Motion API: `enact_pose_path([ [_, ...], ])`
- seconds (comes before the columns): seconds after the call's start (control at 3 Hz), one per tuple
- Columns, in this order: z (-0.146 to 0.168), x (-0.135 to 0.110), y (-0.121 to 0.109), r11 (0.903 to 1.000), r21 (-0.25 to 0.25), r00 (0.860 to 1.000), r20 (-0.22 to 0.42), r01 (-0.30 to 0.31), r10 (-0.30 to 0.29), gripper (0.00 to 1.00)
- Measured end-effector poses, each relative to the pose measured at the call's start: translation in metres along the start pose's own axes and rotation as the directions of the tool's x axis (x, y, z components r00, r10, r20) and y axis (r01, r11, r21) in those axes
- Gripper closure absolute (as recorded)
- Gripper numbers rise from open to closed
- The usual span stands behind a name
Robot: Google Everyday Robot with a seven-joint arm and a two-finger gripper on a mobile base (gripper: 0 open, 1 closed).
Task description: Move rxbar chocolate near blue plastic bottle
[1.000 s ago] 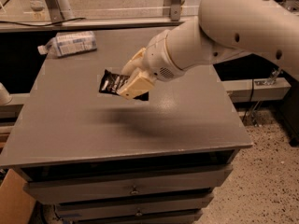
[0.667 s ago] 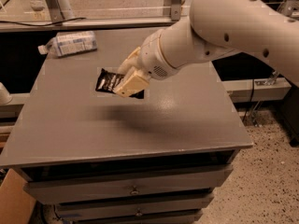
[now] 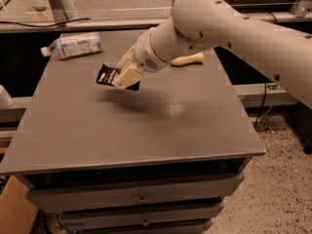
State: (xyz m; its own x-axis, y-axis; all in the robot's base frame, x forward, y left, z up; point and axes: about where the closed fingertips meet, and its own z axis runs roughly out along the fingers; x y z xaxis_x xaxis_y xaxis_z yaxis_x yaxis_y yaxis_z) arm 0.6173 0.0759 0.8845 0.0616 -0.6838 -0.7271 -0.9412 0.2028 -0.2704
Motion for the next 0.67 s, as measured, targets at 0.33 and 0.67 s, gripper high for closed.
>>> enact_pose_path([
  [0.33,0.039,-0.004,-0.035,0.9999,0.004,1.0,-0.022,-0.011,0.011,1.0],
  [0.67,0.077,-0.008,-0.065,0.9998,0.009,0.998,-0.055,-0.018,0.018,1.0],
])
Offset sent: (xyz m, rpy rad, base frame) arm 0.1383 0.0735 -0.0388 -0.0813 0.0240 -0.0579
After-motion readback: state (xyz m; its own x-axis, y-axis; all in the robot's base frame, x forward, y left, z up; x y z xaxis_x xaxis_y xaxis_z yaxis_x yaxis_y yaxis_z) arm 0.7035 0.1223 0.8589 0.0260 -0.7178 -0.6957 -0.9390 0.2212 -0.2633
